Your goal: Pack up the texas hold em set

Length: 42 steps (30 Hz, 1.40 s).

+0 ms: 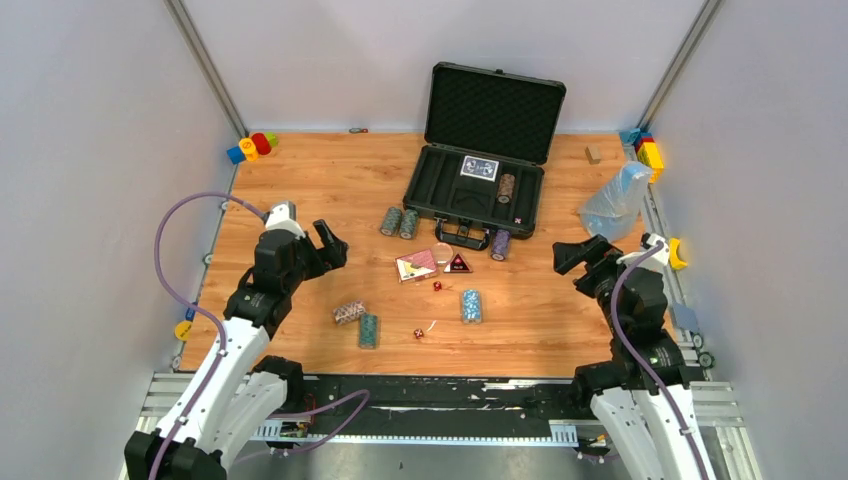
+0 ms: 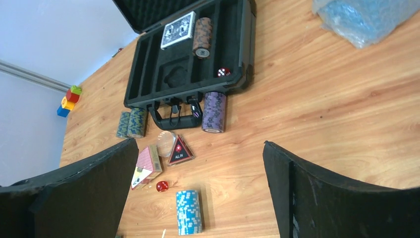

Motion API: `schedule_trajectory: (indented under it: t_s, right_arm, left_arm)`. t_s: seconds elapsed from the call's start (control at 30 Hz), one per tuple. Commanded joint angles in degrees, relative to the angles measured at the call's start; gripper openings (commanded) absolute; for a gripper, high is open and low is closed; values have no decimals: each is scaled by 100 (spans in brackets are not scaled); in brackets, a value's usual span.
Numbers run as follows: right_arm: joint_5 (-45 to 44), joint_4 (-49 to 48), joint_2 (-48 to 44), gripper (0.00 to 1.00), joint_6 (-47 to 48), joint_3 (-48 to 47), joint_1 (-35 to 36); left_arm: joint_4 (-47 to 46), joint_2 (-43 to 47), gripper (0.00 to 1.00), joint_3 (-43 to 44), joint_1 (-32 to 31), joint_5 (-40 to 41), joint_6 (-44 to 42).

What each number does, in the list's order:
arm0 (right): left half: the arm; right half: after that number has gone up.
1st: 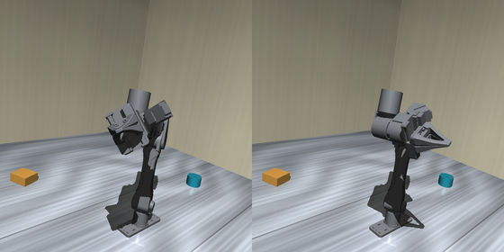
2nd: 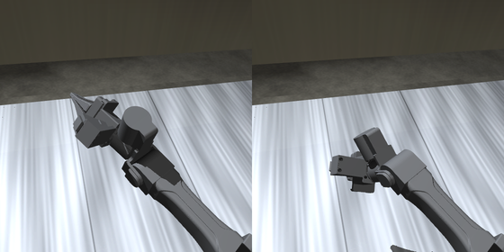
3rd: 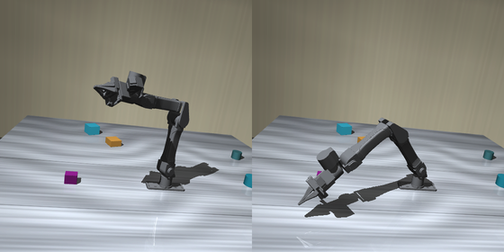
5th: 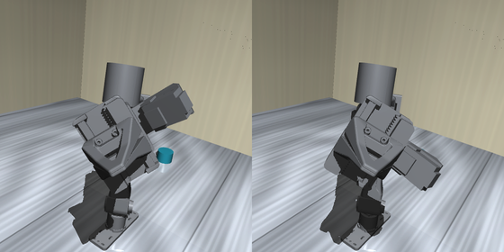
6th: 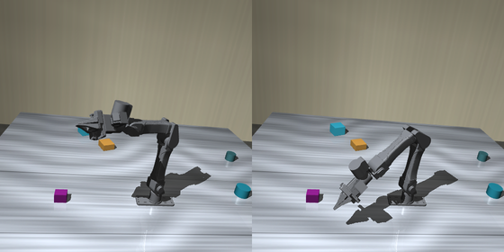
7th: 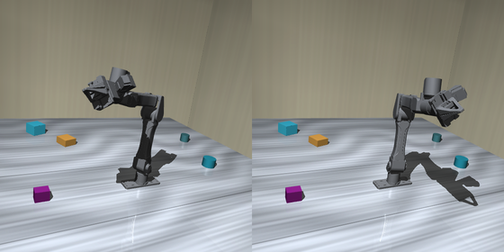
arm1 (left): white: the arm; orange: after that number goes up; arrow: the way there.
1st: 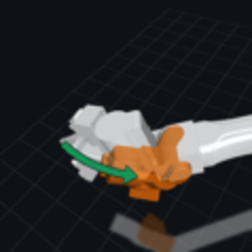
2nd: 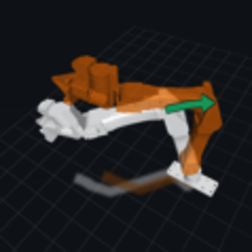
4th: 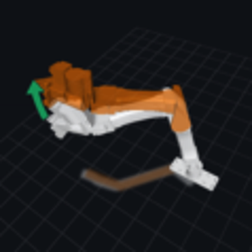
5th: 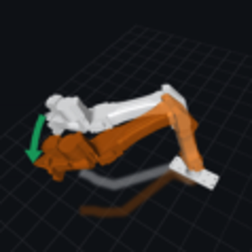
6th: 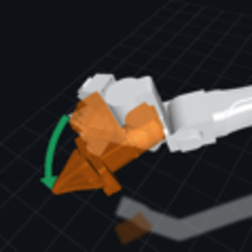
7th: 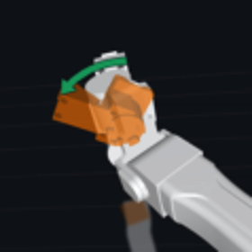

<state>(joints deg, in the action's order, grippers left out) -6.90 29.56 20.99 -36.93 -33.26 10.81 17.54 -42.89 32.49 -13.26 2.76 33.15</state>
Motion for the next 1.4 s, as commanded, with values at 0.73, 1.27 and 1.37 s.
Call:
schedule_trajectory:
  t_s: [0.73, 1.27, 1.37]
  right_arm:
    - [165, -805, 3640, 92, 700, -925, 1532]
    - [134, -830, 4506, 83, 643, -991, 2317]
    - [85, -818, 4520, 76, 495, -994, 2381]
  left_arm:
    - [-1018, 557, 100, -1108, 7, -996, -653]
    - [-1239, 944, 100, -1451, 8, -1176, -344]
    - [-1256, 999, 100, -1471, 13, -1132, -325]
